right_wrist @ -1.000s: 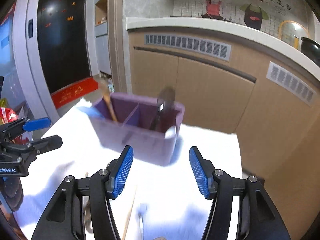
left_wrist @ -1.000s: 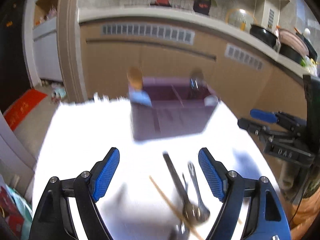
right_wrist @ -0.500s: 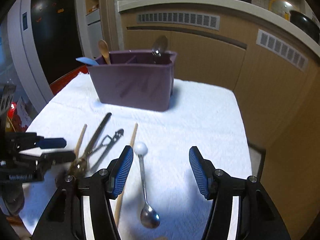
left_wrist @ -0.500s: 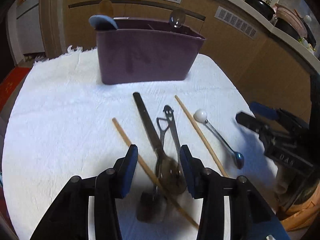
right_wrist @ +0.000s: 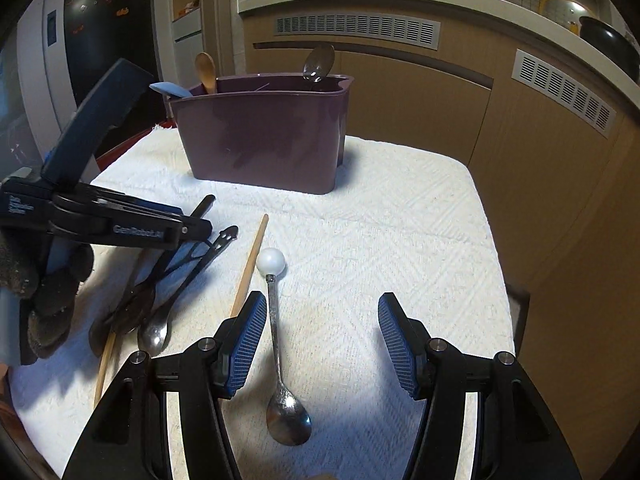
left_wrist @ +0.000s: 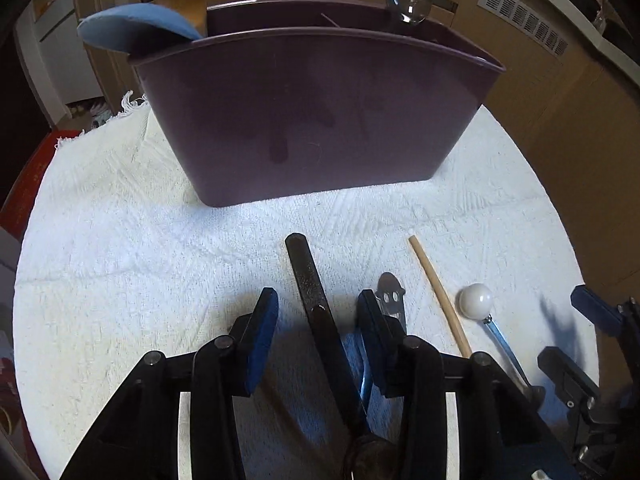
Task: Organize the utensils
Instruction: 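Grasp a dark metal spoon with the left gripper while the right grasps the white-knobbed spoon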
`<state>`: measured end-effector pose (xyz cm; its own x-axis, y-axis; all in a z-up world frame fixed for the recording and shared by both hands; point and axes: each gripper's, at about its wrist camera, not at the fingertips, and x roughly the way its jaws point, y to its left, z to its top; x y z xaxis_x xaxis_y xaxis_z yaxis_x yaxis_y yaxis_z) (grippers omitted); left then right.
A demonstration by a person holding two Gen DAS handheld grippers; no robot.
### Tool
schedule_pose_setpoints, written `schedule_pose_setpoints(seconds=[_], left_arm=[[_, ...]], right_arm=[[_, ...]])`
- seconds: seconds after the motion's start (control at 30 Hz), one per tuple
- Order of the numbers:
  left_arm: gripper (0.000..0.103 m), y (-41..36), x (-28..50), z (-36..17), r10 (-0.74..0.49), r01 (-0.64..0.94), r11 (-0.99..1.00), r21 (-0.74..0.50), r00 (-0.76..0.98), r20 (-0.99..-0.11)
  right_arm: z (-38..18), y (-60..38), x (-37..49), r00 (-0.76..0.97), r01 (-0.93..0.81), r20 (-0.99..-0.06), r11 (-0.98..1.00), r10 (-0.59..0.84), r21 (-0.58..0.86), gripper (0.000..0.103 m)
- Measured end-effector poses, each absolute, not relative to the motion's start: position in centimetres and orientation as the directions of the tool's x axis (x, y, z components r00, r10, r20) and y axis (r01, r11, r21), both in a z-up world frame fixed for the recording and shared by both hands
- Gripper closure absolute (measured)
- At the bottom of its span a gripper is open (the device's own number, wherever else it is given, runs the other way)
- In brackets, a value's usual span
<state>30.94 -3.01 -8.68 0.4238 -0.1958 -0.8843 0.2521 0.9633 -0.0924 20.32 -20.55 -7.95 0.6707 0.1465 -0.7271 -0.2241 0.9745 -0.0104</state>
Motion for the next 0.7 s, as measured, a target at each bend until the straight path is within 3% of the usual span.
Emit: schedule_pose_setpoints(seconds=[0.1,0.13,0.17,0.27,0.47,0.6,0.7], left_arm=[[0.065,-3.7,30.8,-8.8,-0.18,0.273,0.96,-0.055,0.457,-0.871],[0.071,-3.8,30.8,-8.9,-0.179,0.277,0.96,-0.048,0.47,-0.865],[0.087,-3.7,30.6,-8.8,-0.183,0.28,0.959,-0.046,0.486,-0.855],[0.093,-2.6,30.1,-8.4,-0.237,0.257,0.959,-0.121,0.489,-0.84],[0.093,1.8,27.0,-5.1,-0.31,0.228,0.95,-0.215,0.575,-0.757],[0.094,4.6,25.4,-3.4,-0.348,0.219,0.937,-0.271,0.613,-0.709],[0.094,6.1,24.6,-3.0,-0.371,0.211,0.927,-0.309,0.627,-0.685]], right_arm=[[-8.1,-20.0,20.7,0.645,-0.262,-0.739,0.965,0.192,0.023,0.044],[-8.2,-19.8,20.9,0.633,-0.272,-0.746,0.962,0.205,0.034,0.044],[-8.3,-19.6,21.1,0.617,-0.282,-0.756,0.958,0.22,0.049,0.044],[-8.3,-19.4,21.6,0.597,-0.291,-0.771,0.955,0.223,0.052,0.044],[-7.9,-19.5,23.4,0.55,-0.316,-0.8,0.946,0.241,0.068,0.047],[-8.3,-18.5,25.2,0.509,-0.343,-0.824,0.936,0.251,0.073,0.06],[-9.1,-17.5,26.7,0.477,-0.348,-0.842,0.934,0.252,0.083,0.062]])
